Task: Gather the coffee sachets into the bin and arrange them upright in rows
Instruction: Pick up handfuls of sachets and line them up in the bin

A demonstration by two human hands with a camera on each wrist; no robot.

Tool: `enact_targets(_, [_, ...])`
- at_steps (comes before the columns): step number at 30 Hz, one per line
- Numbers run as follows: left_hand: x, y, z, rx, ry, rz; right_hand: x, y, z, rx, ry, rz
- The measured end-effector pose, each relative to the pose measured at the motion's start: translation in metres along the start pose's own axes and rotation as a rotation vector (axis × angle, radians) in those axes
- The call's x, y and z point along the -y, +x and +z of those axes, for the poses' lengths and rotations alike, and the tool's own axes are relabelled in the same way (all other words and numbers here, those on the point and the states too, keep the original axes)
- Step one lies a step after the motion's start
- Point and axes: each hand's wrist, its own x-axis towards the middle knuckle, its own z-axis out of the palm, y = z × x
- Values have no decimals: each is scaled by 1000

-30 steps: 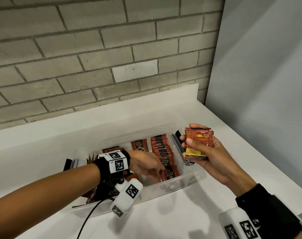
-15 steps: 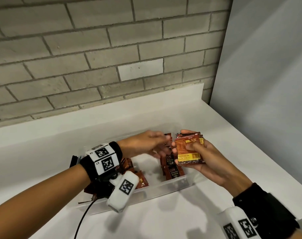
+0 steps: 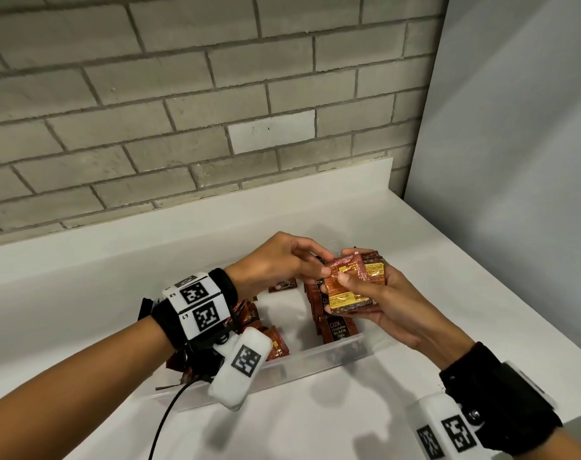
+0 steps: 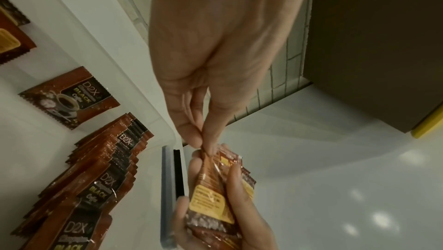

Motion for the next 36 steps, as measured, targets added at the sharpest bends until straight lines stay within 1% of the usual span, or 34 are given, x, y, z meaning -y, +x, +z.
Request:
enact_targets(5, [-1,5,-7,-40,-158,-24,4,1,-3,-26,68,-20])
enact_targets(8, [0,8,-17,-53,-255,-25,6,2,-16,-119,118,-33])
enact_targets(11, [1,12,-20,-2,-263,-26,9,1,-29,-206,190,-65])
enact_targets(12, [1,14,-19,30,-224,-36,11,0,-32,-220,197,-73])
enact_targets(13, [2,16,-18,64,-134,-48,12,0,-34,-228,197,-81])
enact_targets(16, [6,27,-12,166,326,-76,14,-2,-36,-236,185,-93])
enact_targets(17, [7,31,-8,221,431,-86,15,-2,-36,-237,184,-96])
enact_targets(19, [9,40,2,326,579,-86,15,-2,-37,-243,184,-97])
enact_targets(24, [8,62,27,430,897,-77,13,-3,-40,-235,178,-99])
enact_targets(26, [13,68,32,487,930,-71,13,-3,-41,-235,180,-101])
enact_targets(28, [18,71,34,511,945,-61,13,-4,-42,-239,186,-102])
enact_targets(33, [28,75,28,478,899,-48,13,-5,-47,-249,194,-99])
enact_targets(36, [30,73,31,507,803,-55,12,-5,-48,-251,196,-97])
